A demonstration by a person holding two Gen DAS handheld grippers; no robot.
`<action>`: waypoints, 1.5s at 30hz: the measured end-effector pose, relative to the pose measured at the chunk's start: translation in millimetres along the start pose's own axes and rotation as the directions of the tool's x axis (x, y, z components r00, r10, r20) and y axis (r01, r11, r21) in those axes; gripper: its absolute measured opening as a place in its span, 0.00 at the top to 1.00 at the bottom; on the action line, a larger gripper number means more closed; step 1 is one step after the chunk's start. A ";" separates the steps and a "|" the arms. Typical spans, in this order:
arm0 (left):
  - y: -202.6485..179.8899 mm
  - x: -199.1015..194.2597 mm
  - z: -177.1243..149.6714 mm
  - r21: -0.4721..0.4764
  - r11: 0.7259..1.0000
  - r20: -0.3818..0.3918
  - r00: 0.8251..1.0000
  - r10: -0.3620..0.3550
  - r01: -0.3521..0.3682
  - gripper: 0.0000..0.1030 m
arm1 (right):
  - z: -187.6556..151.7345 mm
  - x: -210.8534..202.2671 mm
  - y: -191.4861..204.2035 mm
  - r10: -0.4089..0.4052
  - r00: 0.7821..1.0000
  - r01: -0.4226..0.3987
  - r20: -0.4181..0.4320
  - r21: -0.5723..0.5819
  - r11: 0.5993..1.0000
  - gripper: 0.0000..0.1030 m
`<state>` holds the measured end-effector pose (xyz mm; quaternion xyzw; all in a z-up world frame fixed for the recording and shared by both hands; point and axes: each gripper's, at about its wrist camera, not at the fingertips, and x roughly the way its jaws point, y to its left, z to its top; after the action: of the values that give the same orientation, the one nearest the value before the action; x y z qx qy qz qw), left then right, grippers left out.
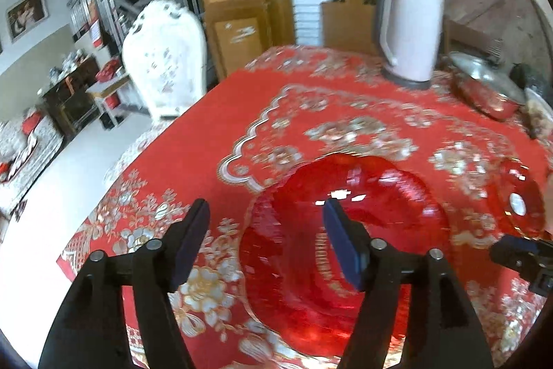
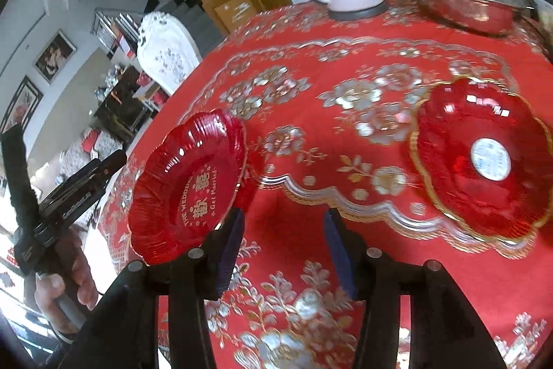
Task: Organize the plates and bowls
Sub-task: 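Carry the red 'WEDDING' plate away from the other dishes and release it, then grasp the rim of the small red stickered plate with the left tool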
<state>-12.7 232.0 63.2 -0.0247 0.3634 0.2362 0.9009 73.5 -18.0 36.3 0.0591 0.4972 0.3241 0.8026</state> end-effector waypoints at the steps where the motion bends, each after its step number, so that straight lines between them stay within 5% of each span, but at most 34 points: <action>1: -6.2 -5.5 -0.7 0.008 1.000 0.012 1.000 -0.018 0.018 0.29 | -1.7 -5.5 -2.6 -0.005 1.000 0.005 0.008 0.003 1.000 0.51; 9: -67.0 -46.6 -3.8 0.093 0.982 0.048 0.984 -0.171 0.166 0.28 | -17.4 -39.8 -29.4 -0.044 0.998 0.042 0.052 0.051 0.998 0.50; 22: -170.9 -77.5 -24.3 0.194 0.918 0.010 0.935 -0.354 0.345 0.28 | -47.4 -86.4 -93.9 -0.128 0.986 0.106 0.104 0.193 0.975 0.46; 34: -241.6 -44.5 -3.4 0.202 0.905 -0.052 0.927 -0.372 0.375 0.28 | -55.8 -90.9 -152.9 -0.159 0.980 0.106 0.117 0.369 0.924 0.45; 45: -261.7 14.0 9.8 0.160 0.916 -0.134 0.927 -0.349 0.368 0.28 | -41.4 -69.2 -162.6 -0.137 0.981 0.066 0.138 0.425 0.903 0.45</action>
<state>118.4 7.6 27.7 -0.0206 0.4184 0.0311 0.9075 93.4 -194.8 0.4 0.2299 0.4894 0.1617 0.8255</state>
